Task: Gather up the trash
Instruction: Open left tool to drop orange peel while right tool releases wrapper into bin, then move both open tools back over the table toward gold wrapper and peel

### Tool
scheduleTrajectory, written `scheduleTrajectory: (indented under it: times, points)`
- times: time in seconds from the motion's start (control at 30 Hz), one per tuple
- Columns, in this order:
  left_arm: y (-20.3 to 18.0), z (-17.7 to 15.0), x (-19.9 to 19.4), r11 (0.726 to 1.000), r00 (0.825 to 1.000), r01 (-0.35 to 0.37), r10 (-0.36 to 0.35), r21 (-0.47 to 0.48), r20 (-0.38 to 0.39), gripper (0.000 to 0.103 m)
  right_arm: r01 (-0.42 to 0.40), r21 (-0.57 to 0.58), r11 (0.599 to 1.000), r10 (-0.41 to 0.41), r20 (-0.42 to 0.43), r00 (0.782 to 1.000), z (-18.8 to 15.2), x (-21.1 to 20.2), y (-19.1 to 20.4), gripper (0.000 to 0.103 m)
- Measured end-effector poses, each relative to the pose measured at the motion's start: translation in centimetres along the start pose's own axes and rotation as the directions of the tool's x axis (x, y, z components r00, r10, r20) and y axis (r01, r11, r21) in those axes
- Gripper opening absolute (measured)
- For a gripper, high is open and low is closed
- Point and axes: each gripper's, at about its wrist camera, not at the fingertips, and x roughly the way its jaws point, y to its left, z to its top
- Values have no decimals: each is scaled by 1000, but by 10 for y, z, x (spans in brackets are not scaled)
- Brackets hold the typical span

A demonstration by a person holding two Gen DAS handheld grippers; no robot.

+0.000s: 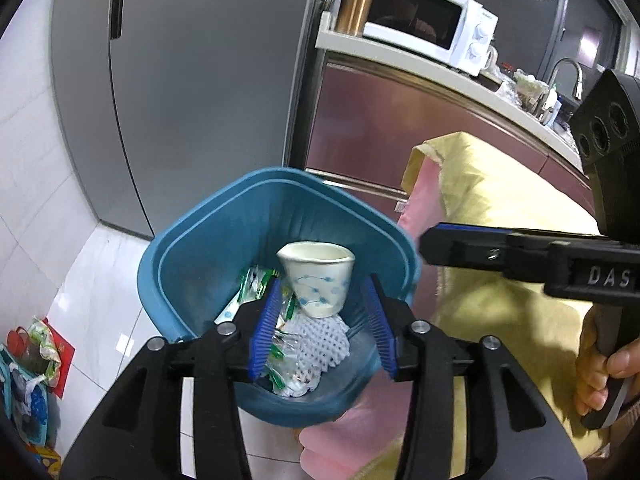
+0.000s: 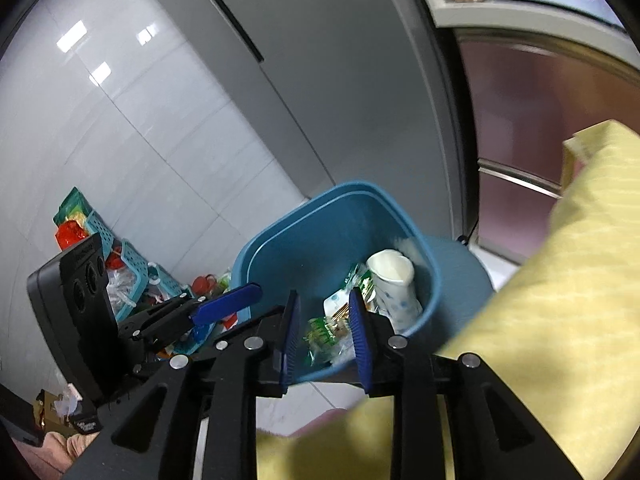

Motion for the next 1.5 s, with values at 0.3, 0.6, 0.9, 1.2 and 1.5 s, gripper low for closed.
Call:
scheduleTrajectory:
  times: [0.3, 0.6, 0.9, 1.2, 1.5]
  points:
    - [-54, 4, -36, 989, 989, 112, -120, 94, 84, 54, 43, 7, 999, -43, 139, 989, -26, -83, -18, 34]
    - [-146, -4, -44, 927, 953, 278, -300, 253, 50, 57, 187, 142, 972, -217, 238, 947, -90, -169, -67, 36]
    - [-241, -21, -34, 841, 907, 408, -418, 356, -52, 57, 303, 350, 886, -410, 289, 865, -161, -253, -120, 36]
    - [-318, -23, -5, 776, 871, 487, -462, 400, -165, 57, 381, 534, 754, -593, 306, 745, -228, -331, -155, 40]
    - [-359, -15, 33, 776, 859, 509, -436, 373, -267, 58, 362, 660, 659, -644, 246, 724, -280, -351, -193, 50]
